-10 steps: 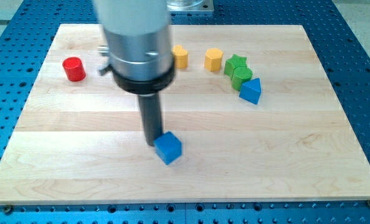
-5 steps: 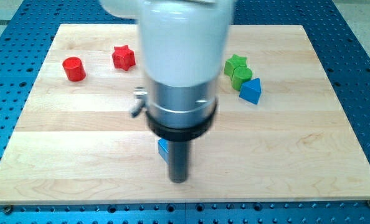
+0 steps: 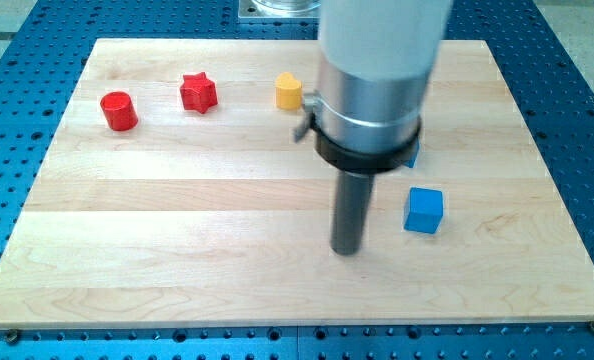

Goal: Put the cube below the triangle

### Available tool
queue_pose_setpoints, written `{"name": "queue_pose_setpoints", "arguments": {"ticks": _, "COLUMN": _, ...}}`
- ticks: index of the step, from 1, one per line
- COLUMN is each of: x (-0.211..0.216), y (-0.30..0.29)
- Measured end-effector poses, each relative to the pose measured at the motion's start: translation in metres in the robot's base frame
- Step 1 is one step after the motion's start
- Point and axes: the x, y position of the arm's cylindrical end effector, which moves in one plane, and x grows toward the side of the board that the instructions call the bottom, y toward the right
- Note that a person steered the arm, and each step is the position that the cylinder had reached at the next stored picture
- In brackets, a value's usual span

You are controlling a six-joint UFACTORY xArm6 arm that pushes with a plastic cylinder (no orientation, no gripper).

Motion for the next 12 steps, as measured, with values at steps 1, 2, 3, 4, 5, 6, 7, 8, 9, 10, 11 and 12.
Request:
{"name": "queue_pose_setpoints", "arguments": {"ticks": 1, "x": 0.006, "y": 0.047}}
{"name": "queue_pose_setpoints", "arguments": {"ticks": 2, "x": -0.020, "y": 0.054}}
{"name": "queue_pose_setpoints", "arguments": {"ticks": 3, "x": -0.023, "y": 0.063}}
{"name": "queue_pose_setpoints", "arguments": {"ticks": 4, "x": -0.023, "y": 0.074}}
{"name": "queue_pose_setpoints", "arguments": {"ticks": 5, "x": -0.031, "y": 0.095}}
{"name": "queue_pose_setpoints", "arguments": {"ticks": 6, "x": -0.035, "y": 0.101}}
{"name": "queue_pose_setpoints", "arguments": {"ticks": 7, "x": -0.029, "y": 0.112}}
{"name": "queue_pose_setpoints", "arguments": {"ticks": 8, "x": -0.032, "y": 0.113}}
{"name": "queue_pose_setpoints", "arguments": {"ticks": 9, "x": -0.042, "y": 0.113}}
{"name": "queue_pose_setpoints", "arguments": {"ticks": 10, "x": -0.044, "y": 0.113}}
{"name": "queue_pose_setpoints", "arguments": {"ticks": 11, "x": -0.023, "y": 0.095}}
{"name": "queue_pose_setpoints", "arguments": {"ticks": 12, "x": -0.029, "y": 0.091}}
